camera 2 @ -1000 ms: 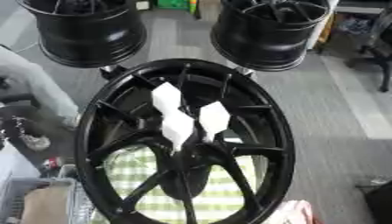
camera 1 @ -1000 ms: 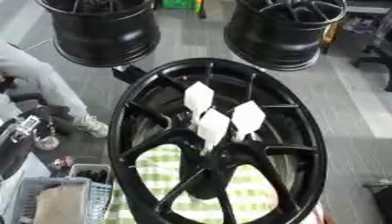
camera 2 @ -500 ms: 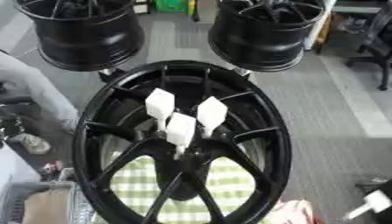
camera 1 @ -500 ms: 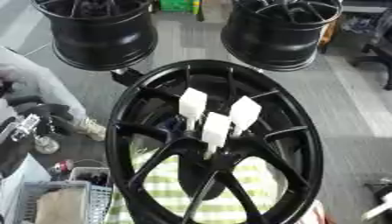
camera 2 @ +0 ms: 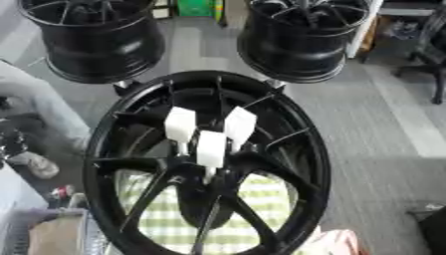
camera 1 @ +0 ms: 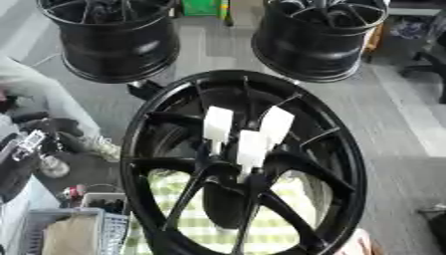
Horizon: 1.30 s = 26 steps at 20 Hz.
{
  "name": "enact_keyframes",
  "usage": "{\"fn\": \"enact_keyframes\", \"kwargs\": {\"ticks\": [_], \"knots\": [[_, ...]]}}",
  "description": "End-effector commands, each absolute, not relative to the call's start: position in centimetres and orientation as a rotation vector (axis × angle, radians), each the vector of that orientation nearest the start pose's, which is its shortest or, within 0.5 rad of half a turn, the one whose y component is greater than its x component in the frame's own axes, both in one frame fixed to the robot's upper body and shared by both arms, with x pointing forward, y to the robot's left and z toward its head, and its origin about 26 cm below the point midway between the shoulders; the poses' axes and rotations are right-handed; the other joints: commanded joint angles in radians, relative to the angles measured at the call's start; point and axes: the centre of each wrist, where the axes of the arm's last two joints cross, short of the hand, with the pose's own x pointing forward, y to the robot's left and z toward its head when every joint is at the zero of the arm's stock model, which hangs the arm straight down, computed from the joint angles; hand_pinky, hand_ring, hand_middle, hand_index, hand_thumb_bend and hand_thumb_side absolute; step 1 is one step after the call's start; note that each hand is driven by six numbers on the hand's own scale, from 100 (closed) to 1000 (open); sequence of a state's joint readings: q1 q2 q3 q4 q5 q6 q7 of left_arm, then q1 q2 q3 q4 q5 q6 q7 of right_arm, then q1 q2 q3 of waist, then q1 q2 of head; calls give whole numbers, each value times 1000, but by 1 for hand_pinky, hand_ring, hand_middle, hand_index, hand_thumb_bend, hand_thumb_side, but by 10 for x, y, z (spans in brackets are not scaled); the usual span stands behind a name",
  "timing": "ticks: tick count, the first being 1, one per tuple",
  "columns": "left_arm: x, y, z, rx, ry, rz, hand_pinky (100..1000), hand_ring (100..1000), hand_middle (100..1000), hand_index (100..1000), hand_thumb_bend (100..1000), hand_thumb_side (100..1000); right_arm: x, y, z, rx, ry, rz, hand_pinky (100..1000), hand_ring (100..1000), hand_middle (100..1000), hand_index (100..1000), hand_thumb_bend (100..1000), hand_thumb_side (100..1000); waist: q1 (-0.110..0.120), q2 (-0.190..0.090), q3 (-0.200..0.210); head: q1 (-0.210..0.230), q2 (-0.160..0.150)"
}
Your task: Pull the pin out of the wheel hub.
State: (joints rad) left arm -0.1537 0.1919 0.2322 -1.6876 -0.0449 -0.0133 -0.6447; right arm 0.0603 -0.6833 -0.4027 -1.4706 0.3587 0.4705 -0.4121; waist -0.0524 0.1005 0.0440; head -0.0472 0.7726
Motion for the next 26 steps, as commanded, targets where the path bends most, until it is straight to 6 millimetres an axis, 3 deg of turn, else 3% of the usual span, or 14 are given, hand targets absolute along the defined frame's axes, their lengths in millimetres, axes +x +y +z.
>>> {"fn": "enact_keyframes", "kwargs": {"ticks": [1, 4, 7, 13, 16, 21, 26], "knots": [[306, 333, 90, -92, -1759, -624, 651, 604, 639, 782, 100, 858, 238, -512, 119, -1543, -1019, -7, 665, 714, 807, 951, 100, 469, 0, -7, 1, -2, -3], [307, 332, 90, -95, -1760, -625, 651, 604, 639, 782, 100, 859, 242, -498, 120, -1545, -1127, -20, 642, 680, 778, 935, 100, 440, 3, -5, 2, -3, -3], [307, 332, 89, -98, -1761, -625, 651, 604, 639, 782, 100, 860, 246, -472, 115, -1490, -1293, -96, 606, 635, 731, 911, 100, 479, 8, -1, 6, -9, -3], [309, 327, 88, -116, -1771, -632, 652, 605, 639, 783, 100, 861, 255, -406, 84, -1184, -1562, -267, 576, 610, 693, 894, 100, 613, 23, 10, 21, -18, -3], [309, 326, 88, -123, -1773, -632, 652, 605, 639, 782, 100, 861, 262, -381, 63, -1054, -1589, -369, 571, 602, 677, 882, 100, 603, 28, 14, 22, -21, -3], [310, 326, 87, -126, -1772, -635, 652, 604, 639, 783, 100, 865, 266, -360, 35, -925, -1581, -469, 571, 603, 675, 879, 100, 626, 29, 19, 23, -22, -3], [310, 325, 88, -129, -1773, -639, 651, 605, 639, 783, 100, 866, 265, -357, 25, -891, -1575, -509, 571, 601, 671, 872, 100, 638, 27, 22, 22, -21, -3]]}}
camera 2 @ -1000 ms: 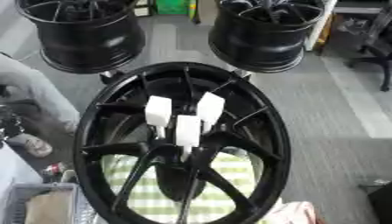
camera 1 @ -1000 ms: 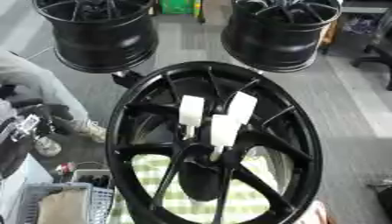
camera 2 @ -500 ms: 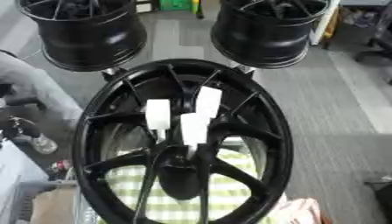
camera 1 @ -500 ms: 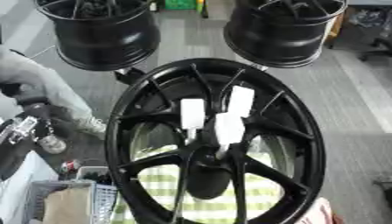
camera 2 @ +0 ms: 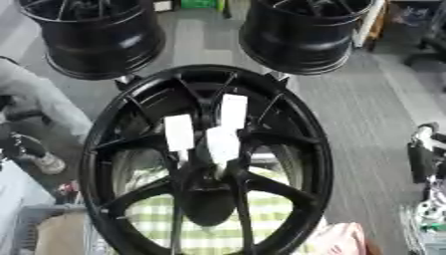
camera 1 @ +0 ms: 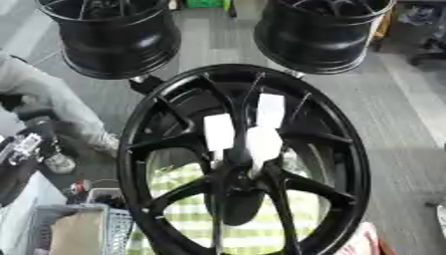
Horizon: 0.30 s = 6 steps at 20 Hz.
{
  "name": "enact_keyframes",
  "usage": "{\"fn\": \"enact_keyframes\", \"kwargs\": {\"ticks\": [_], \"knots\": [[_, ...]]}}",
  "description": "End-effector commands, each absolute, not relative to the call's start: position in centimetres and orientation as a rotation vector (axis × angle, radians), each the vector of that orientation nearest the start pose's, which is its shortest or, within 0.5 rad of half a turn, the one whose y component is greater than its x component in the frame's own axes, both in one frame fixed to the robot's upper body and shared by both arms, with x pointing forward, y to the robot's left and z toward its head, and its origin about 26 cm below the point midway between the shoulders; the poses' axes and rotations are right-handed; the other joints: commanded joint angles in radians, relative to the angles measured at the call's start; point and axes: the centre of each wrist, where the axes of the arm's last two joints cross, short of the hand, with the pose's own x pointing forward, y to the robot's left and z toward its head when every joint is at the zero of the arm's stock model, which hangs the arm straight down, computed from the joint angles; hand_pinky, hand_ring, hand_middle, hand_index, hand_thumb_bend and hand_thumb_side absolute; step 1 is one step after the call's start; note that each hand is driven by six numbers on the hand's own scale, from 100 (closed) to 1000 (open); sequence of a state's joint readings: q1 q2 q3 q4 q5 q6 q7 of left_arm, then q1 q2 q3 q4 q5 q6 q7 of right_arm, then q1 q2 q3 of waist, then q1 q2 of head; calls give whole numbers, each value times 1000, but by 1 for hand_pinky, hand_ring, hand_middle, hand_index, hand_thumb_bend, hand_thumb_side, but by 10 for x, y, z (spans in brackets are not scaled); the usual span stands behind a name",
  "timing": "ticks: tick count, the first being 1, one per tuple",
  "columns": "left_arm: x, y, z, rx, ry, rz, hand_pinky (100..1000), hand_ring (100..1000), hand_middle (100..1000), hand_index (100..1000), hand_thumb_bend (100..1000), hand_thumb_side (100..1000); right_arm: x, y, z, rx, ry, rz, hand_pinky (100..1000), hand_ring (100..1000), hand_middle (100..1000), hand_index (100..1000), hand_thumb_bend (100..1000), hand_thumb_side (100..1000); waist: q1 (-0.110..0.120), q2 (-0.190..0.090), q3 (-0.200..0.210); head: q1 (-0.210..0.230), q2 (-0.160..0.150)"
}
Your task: Pull the pin out of the wheel hub.
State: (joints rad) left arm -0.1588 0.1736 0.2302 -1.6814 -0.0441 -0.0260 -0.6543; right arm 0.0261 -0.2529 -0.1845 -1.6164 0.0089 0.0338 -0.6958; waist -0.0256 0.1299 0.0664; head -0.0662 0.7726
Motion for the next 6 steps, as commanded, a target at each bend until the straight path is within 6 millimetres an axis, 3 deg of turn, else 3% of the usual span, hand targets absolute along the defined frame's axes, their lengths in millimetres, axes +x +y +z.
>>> {"fn": "enact_keyframes", "kwargs": {"ticks": [1, 6], "knots": [[310, 325, 88, -129, -1772, -639, 651, 605, 639, 783, 100, 867, 265, -357, 24, -889, -1575, -513, 571, 601, 671, 872, 100, 639, 0, -7, 0, -3, -3], [310, 324, 88, -131, -1771, -639, 652, 605, 640, 783, 100, 866, 264, -358, 20, -893, -1564, -527, 571, 600, 668, 868, 100, 651, 1, -7, 0, -3, -3]]}}
